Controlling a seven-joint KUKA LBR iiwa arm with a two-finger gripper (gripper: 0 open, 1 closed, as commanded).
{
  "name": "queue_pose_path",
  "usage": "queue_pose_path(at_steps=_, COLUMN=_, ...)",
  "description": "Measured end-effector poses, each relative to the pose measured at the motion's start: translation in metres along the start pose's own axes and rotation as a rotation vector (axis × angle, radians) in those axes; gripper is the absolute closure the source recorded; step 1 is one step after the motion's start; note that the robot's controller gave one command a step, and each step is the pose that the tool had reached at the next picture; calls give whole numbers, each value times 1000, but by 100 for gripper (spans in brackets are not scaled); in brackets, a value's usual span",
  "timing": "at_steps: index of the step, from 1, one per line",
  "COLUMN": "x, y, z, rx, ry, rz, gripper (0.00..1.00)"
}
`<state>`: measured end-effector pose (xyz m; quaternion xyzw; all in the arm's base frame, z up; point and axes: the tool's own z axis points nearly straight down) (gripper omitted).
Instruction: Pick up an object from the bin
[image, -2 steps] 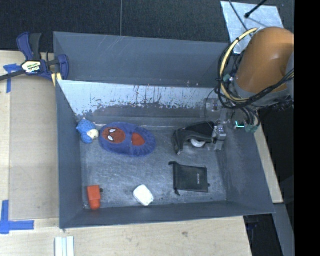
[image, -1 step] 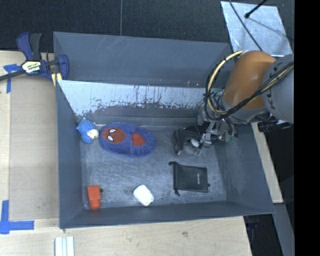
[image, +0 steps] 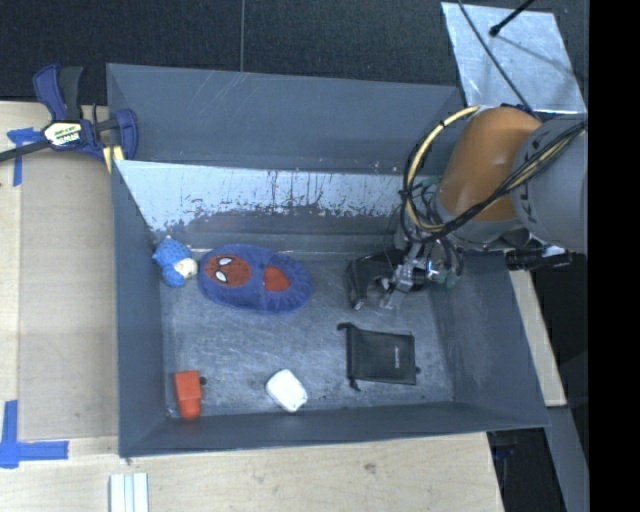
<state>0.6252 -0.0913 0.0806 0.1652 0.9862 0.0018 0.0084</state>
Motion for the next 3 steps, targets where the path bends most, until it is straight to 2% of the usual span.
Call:
queue_pose_path(at_steps=1, x=-4, y=1, z=-3, rx=-2, ry=-15, rz=0, gripper=100)
queue_pose_path(at_steps=2, x=1, y=-5, z=-116, rx=6, ry=13, rz=-30, gripper=100)
queue_pose_path(at_steps=3, x=12, y=-23, z=-254, rx=7, ry=12, rz=-15, gripper=100)
